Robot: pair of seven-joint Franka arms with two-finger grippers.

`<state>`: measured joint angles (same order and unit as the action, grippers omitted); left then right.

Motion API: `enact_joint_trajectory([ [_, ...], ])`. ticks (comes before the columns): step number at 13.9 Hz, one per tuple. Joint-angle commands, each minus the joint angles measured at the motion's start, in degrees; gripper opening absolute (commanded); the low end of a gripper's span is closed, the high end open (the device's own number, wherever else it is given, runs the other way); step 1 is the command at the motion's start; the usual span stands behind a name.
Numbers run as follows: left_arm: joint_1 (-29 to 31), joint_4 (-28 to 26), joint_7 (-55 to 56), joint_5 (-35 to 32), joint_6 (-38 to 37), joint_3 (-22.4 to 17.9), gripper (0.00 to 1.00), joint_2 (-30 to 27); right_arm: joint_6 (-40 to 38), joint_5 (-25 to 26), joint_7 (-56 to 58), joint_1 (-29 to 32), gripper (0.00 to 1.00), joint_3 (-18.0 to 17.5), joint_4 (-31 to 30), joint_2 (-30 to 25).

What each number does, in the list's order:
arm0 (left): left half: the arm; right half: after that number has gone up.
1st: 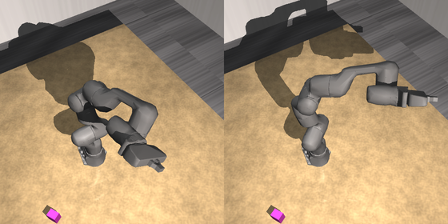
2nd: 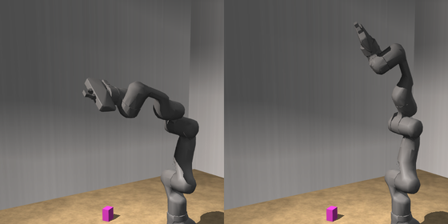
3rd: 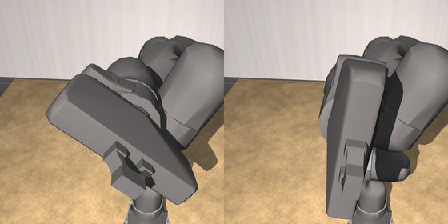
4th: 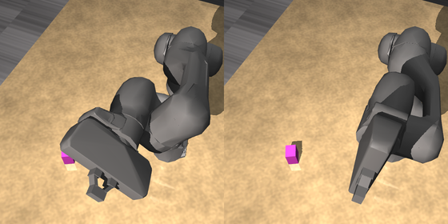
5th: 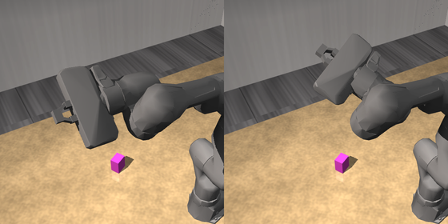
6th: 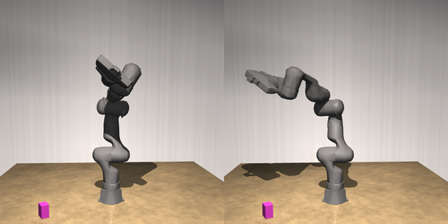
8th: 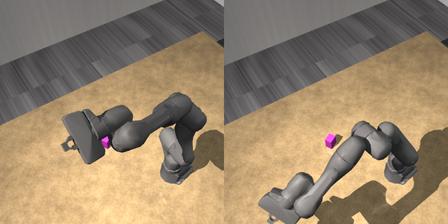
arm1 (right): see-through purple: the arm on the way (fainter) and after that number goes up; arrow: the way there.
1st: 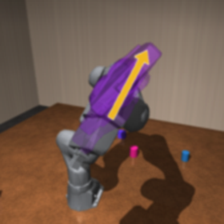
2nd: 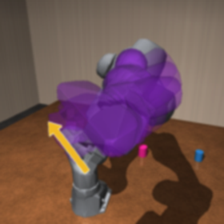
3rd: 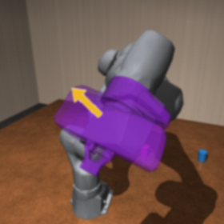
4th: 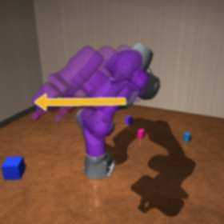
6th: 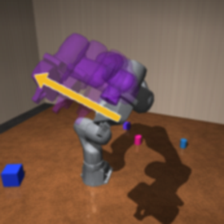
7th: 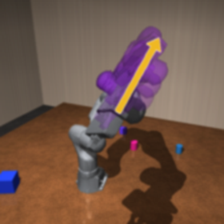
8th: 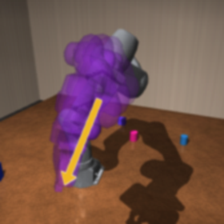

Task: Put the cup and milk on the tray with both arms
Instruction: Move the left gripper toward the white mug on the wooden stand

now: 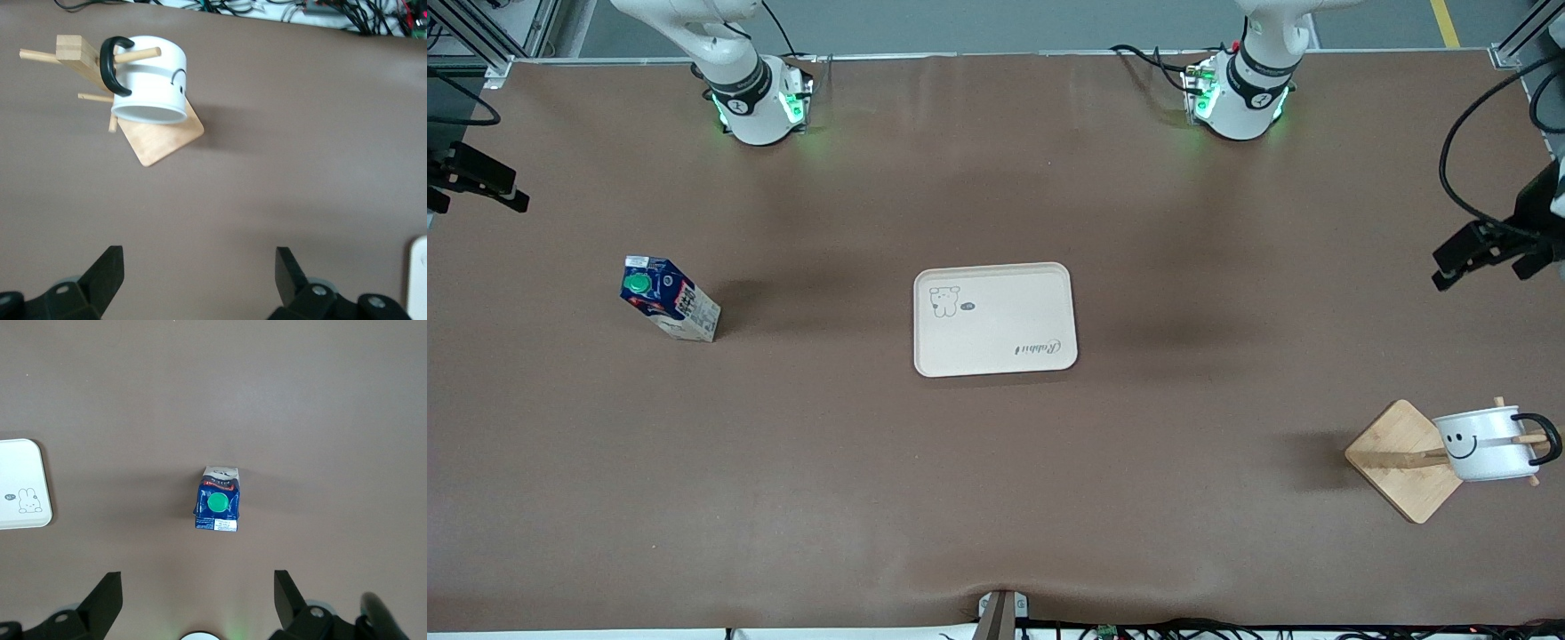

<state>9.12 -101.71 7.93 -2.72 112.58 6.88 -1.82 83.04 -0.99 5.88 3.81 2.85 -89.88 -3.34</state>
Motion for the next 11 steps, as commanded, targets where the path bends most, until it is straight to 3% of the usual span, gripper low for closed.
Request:
enact_joint_trajectory([
  [1,0.7,-5.6,5.8,-0.8,9.9,0.4,1.0,-0.1,0.0,-1.0,-0.5,0.9,1.0,-0.6,-1.3,-1.0],
  [8,2.5,-5.9,10.3,-0.8,23.7,0.3,1.0,7.6,-0.8,-1.0,-0.5,0.9,1.0,-0.6,-1.4,-1.0],
  [11,2.4,-9.6,14.3,-0.8,31.2,0.3,1.0,8.8,-0.7,-1.0,-0.5,0.9,1.0,-0.5,-1.4,-0.9],
])
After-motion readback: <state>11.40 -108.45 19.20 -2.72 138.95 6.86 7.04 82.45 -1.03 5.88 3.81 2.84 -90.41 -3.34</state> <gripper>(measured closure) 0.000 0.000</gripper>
